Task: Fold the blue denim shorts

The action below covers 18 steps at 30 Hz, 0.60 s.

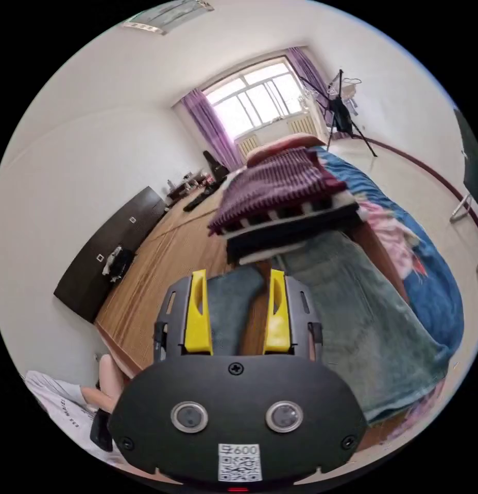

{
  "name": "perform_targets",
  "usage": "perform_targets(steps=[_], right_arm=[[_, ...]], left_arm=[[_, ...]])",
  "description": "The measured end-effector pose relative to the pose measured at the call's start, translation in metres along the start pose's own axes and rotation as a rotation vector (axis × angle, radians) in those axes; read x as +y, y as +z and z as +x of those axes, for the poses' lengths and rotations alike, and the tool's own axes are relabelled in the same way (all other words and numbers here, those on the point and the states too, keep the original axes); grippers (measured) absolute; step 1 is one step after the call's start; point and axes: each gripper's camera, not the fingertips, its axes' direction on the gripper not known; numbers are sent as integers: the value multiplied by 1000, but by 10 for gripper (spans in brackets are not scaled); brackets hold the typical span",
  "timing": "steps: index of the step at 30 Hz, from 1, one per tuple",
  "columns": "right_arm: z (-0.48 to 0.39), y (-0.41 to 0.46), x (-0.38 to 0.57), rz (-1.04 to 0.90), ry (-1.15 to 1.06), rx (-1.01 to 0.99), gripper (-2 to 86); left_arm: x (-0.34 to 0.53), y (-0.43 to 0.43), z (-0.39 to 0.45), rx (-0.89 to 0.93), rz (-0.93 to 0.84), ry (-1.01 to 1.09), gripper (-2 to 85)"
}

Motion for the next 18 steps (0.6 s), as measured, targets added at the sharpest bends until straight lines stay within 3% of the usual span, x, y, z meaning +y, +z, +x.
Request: perform_targets(steps=[2, 4, 7, 11, 16, 18], right_arm=[[22, 20, 41, -82, 44, 92, 173], [25, 31, 83, -13, 56, 59, 177], [5, 74, 122, -31, 31, 30, 168], [-55, 126, 143, -60, -93, 347, 139], [-90, 160, 166, -106, -156, 514, 60], [-70, 138, 174, -48, 2, 384, 24]], left_arm=[[46, -37, 33, -48, 121, -15, 101], [109, -80, 78, -175, 187, -4, 88], [162, -112, 109, -291, 101, 56, 64], [183, -133, 98, -446, 7, 65, 50], [163, -138, 29, -414, -177, -306, 60], [155, -143, 13, -398, -206, -391, 63]])
